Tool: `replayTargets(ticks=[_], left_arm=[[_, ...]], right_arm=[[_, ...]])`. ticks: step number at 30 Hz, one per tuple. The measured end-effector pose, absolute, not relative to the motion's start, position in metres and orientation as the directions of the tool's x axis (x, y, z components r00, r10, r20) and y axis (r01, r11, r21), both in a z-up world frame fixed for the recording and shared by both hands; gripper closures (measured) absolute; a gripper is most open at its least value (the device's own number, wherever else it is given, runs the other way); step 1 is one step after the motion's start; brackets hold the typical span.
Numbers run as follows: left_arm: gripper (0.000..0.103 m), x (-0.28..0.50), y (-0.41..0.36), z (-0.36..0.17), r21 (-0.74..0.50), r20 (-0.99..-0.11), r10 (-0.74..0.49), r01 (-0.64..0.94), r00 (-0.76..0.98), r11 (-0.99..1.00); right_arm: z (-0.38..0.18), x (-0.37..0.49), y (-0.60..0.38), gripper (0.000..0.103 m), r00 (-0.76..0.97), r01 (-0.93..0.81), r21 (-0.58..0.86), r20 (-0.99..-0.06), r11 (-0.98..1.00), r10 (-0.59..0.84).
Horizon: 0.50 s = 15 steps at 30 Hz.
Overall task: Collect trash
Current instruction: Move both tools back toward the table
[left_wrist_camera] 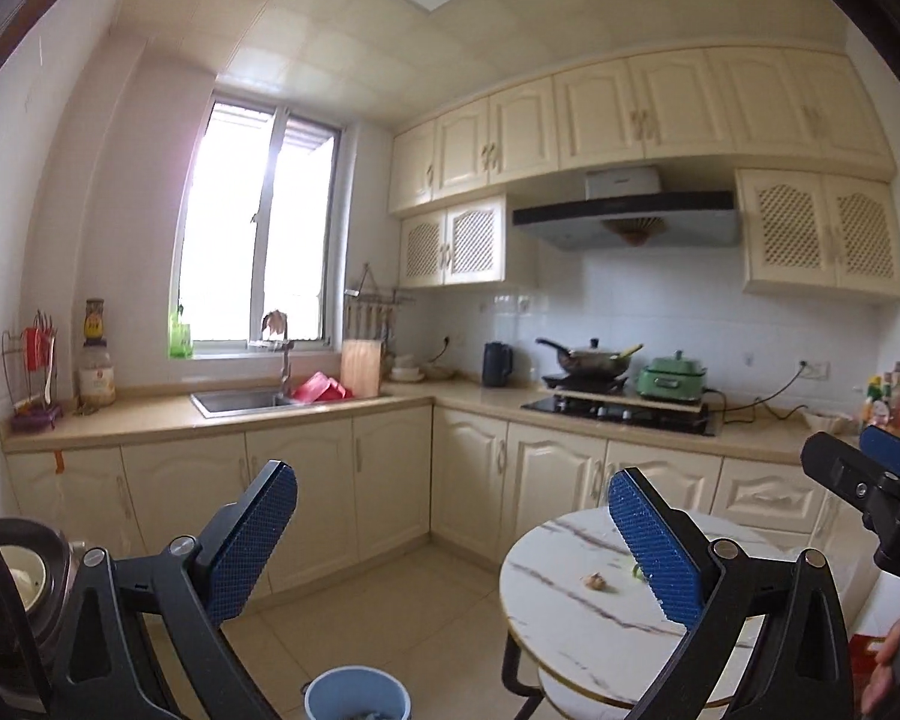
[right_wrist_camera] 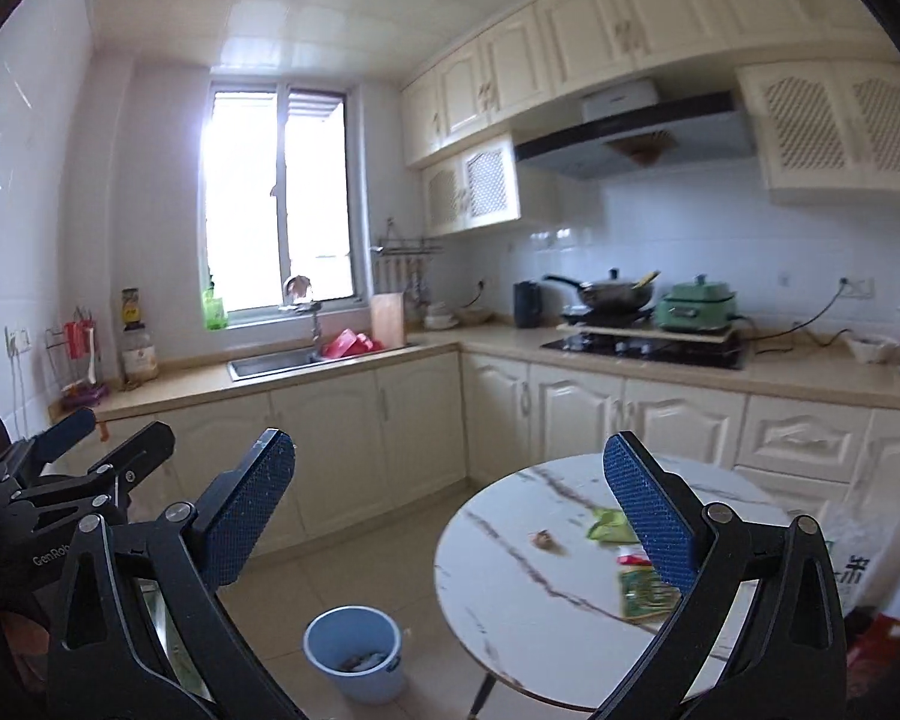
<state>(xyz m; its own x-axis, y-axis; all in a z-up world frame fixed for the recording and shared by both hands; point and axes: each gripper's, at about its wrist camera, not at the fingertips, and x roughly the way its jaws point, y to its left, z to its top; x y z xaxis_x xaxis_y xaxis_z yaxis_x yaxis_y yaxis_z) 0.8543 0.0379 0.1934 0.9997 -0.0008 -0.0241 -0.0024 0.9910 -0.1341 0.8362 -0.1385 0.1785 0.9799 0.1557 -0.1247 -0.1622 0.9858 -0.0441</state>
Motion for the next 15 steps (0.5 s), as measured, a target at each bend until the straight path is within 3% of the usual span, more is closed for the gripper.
replayTargets(ticks=[6,15], left_arm=[[0.001,0.800,0.012,0.163,-0.111,0.068,-0.032,0.039,0.997,0.993],[0.001,0.694,0.026,0.077,-0.092,0.052,-0.077,0.081,0.996,0.992]], right_arm=[[0.197,0.797,-0.161,0.000,0.994,-0.099,-0.046,-0.042,0.994,0.098],[0.200,0.786,-0.190,0.000,0.999,-0.030,-0.037,-0.027,0.999,0.029]])
